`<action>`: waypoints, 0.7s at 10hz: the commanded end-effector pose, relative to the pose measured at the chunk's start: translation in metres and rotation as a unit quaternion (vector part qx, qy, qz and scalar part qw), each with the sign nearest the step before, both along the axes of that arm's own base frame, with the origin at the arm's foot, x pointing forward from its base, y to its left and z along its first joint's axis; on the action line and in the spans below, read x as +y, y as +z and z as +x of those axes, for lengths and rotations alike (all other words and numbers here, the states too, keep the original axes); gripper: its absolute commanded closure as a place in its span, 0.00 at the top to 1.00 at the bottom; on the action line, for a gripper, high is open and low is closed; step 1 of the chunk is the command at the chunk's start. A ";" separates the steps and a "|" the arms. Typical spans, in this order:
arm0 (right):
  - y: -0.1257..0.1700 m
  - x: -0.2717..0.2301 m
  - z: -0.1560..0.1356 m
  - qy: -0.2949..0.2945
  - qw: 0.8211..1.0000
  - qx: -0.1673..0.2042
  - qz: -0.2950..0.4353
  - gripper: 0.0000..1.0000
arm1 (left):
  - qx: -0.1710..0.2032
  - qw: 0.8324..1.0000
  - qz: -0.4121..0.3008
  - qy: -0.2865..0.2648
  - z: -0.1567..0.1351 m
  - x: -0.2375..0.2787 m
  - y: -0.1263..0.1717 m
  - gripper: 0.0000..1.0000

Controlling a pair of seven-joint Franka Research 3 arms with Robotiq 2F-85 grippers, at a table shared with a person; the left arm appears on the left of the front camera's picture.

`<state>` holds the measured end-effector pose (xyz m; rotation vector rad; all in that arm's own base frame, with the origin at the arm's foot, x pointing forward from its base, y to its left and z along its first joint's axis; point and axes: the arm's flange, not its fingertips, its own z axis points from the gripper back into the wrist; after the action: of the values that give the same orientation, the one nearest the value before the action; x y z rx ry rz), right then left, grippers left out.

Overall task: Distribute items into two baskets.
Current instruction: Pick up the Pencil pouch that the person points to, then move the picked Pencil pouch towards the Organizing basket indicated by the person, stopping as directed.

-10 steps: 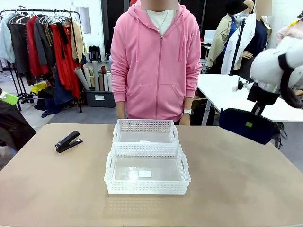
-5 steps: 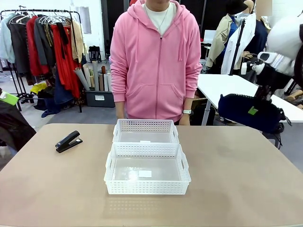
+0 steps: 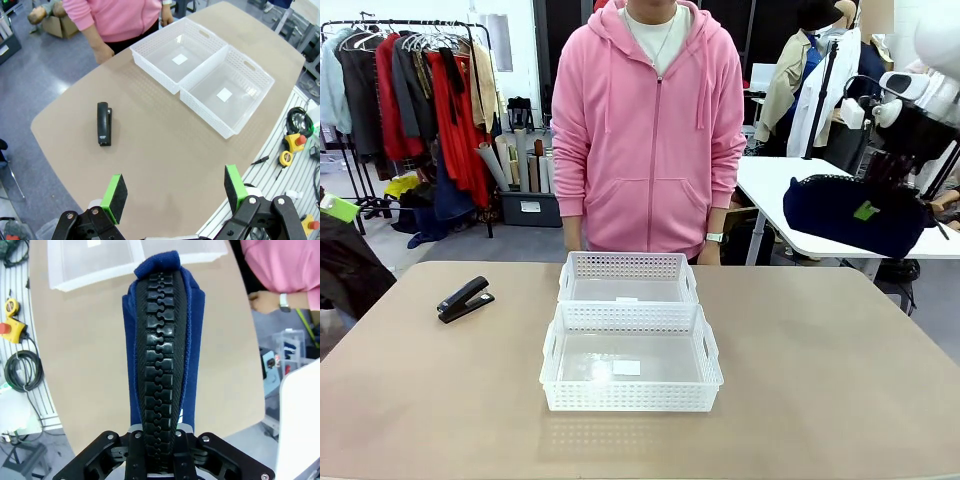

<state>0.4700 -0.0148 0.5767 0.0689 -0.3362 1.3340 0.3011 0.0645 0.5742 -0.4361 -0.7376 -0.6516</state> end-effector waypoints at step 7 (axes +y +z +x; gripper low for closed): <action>-0.007 -0.006 0.005 -0.022 1.000 0.007 0.002 0.00 | -0.003 1.000 -0.007 -0.004 0.001 -0.001 0.000 1.00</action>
<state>0.4745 -0.0233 0.5669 0.0839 -0.3220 1.3123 0.3011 0.0645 0.5742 -0.4361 -0.7376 -0.6516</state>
